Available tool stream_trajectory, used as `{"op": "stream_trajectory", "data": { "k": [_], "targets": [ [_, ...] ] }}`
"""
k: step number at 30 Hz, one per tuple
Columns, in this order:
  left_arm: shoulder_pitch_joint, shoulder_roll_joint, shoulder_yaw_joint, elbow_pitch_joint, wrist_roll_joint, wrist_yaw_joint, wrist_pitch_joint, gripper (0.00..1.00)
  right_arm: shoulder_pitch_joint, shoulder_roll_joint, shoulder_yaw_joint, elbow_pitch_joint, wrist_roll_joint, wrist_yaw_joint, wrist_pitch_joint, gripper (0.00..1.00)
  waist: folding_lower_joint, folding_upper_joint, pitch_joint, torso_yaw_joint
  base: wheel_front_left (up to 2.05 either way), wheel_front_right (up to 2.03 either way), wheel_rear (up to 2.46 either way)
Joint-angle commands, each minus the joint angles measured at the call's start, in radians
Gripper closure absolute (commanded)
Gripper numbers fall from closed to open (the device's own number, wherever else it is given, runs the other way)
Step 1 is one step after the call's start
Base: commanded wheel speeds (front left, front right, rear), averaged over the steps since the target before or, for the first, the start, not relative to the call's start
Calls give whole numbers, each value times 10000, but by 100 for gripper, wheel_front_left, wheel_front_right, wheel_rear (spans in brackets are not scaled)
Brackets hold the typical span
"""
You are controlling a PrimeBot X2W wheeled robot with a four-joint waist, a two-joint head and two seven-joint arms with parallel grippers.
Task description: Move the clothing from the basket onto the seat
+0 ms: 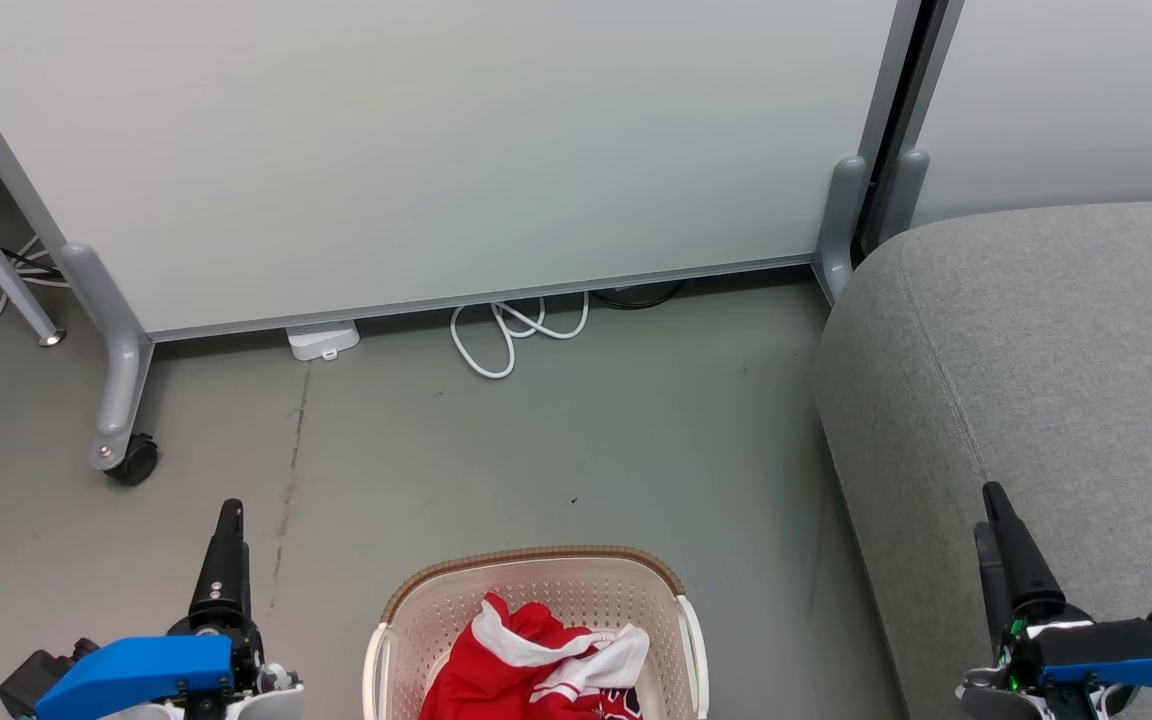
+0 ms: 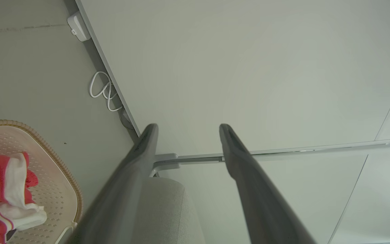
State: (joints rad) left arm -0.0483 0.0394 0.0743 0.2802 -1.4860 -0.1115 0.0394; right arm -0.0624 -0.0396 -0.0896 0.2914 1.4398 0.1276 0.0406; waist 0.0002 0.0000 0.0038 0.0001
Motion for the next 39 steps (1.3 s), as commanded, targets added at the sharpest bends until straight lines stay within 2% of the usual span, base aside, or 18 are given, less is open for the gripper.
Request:
{"op": "stream_trajectory", "data": {
  "k": [1, 5, 8, 9, 10, 12, 17, 20, 22, 23, 25, 39],
  "targets": [
    [-320, 70, -84, -217, 403, 72, -108, 0, -263, -43, 3, -174, -478, 18, -113, 0, -1, 0, 4, 3, 0, 0, 0],
    [-317, 74, -204, -317, 1206, 196, -283, 0, -271, -48, -20, -266, -1457, 19, -287, 0, -1, 0, 5, 16, 0, 0, 0],
    [-303, 83, -387, -373, 2251, 281, -447, 0, -255, -54, 1, -362, -2475, 20, -452, 0, -1, 0, 5, 29, 0, 0, 0],
    [-303, 83, -387, -373, 2251, 281, -447, 0, -255, -54, 1, -362, -2475, 20, -452, 0, -1, 0, 5, 29, 0, 0, 0],
    [-302, 88, -442, -370, 2732, 295, -528, 0, -240, -56, 38, -422, -3135, 21, -532, 0, -1, 0, 8, 36, 0, 0, 0],
    [-308, 89, -504, -378, 3204, 299, -606, 0, -225, -59, 69, -463, -3664, 22, -611, 0, -1, 0, 9, 42, 0, 0, 0],
    [-327, 111, -666, -373, 4170, 306, -759, 0, -208, -64, 107, -478, -4552, 23, -764, 0, -1, 0, 7, 56, 0, 0, 0],
    [-337, 170, -843, -390, 5103, 330, -904, 0, -202, -69, 125, -473, -5383, 25, -914, 0, -1, 0, 4, 70, 0, 0, 0],
    [-337, 170, -843, -390, 5103, 330, -904, 0, -202, -69, 125, -473, -5383, 25, -914, 0, -1, 0, 4, 70, 0, 0, 0],
    [-316, 260, -1091, -467, 6107, 289, -1081, 0, -195, -75, 127, -471, -6302, 26, -1086, 0, -1, 0, 3, 91, 0, 0, 0],
    [-316, 260, -1091, -467, 6107, 289, -1081, 0, -195, -75, 127, -471, -6302, 26, -1086, 0, -1, 0, 3, 91, 0, 0, 0],
    [-300, 412, -1451, -401, 8050, 224, -1525, 0, -133, -91, 20, -471, -8524, 30, -1531, 0, -1, 0, 32, 149, 0, 0, 0]
  ]
}}
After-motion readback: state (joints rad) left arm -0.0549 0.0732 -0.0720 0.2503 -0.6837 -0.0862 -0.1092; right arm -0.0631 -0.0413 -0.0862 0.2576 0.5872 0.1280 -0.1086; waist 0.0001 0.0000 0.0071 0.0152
